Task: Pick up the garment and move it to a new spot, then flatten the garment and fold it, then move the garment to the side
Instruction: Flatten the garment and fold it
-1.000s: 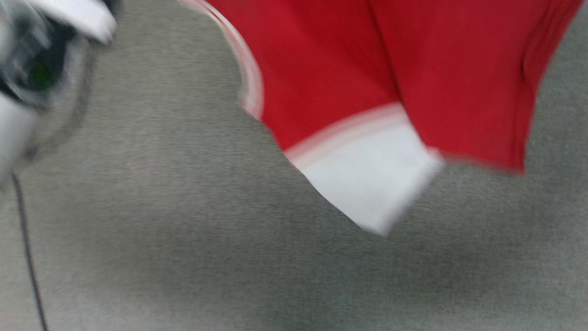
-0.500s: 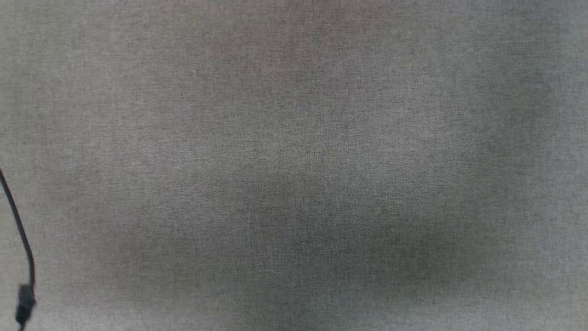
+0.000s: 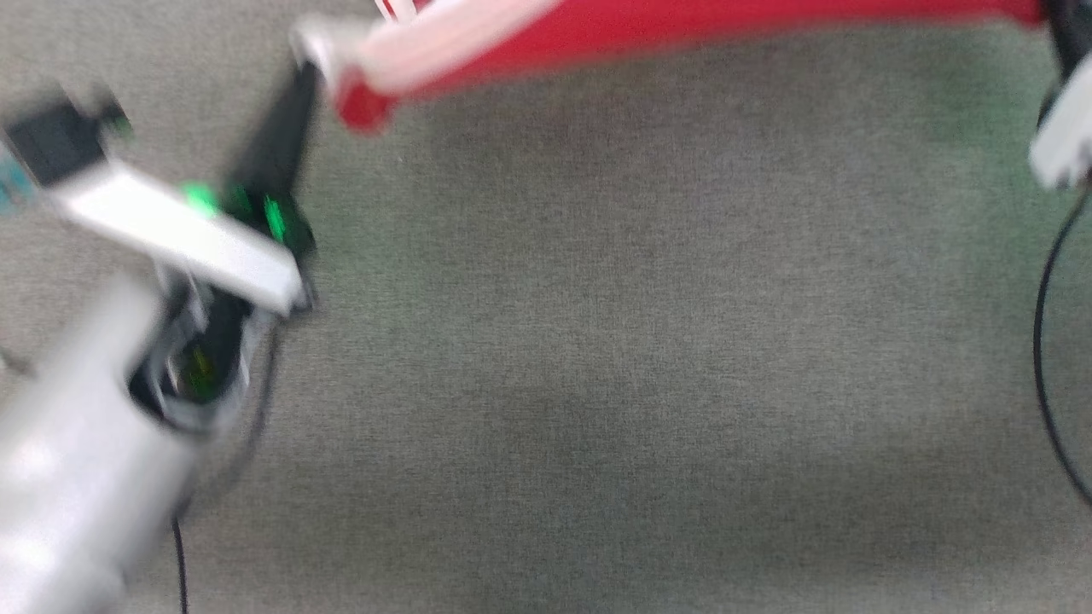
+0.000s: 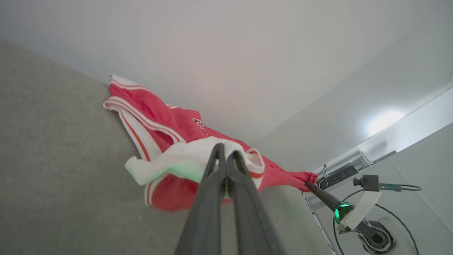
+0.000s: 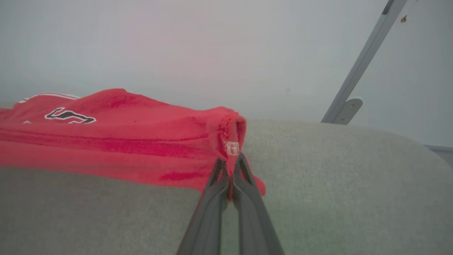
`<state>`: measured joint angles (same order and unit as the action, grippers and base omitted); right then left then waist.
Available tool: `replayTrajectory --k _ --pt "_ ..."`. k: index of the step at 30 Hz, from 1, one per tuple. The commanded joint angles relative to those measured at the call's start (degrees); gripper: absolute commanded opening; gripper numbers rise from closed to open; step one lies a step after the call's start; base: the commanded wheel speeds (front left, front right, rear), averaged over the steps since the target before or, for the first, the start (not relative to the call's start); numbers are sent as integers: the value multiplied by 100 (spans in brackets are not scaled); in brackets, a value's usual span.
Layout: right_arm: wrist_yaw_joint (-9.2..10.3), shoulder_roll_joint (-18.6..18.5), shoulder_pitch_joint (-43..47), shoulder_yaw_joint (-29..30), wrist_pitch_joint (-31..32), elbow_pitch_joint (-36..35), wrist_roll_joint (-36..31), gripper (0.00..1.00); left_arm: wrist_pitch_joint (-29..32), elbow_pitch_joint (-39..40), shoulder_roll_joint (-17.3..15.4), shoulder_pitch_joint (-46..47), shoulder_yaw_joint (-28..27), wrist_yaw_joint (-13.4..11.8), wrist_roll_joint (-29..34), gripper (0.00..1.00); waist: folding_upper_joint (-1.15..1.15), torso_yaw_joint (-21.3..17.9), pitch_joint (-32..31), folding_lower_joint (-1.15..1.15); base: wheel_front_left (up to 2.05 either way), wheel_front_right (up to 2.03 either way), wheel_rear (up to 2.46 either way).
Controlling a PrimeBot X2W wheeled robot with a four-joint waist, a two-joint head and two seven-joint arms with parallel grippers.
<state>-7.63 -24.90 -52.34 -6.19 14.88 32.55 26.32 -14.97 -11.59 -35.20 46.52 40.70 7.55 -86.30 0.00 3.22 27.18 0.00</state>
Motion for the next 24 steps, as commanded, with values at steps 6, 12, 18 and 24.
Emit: replayTrajectory --k 6,12,18,24 --pt "27 -368 2212 366 650 -1452 614 0 -26 1049 -177 -1798 29 -17 290 0 0 66 -471 0 0 0 0" --pt "21 -292 4042 1003 1471 -2938 749 0 -21 1902 -630 -2863 261 -16 355 0 0 101 -757 0 0 0 0" --pt "21 140 5433 1655 2209 -4347 607 0 -22 2555 -1001 -3877 100 -16 478 0 0 103 -820 0 0 0 0" --pt "21 516 5899 2080 2658 -5266 482 0 -21 2902 -1273 -4075 -22 -16 700 0 0 110 -795 0 0 0 0"
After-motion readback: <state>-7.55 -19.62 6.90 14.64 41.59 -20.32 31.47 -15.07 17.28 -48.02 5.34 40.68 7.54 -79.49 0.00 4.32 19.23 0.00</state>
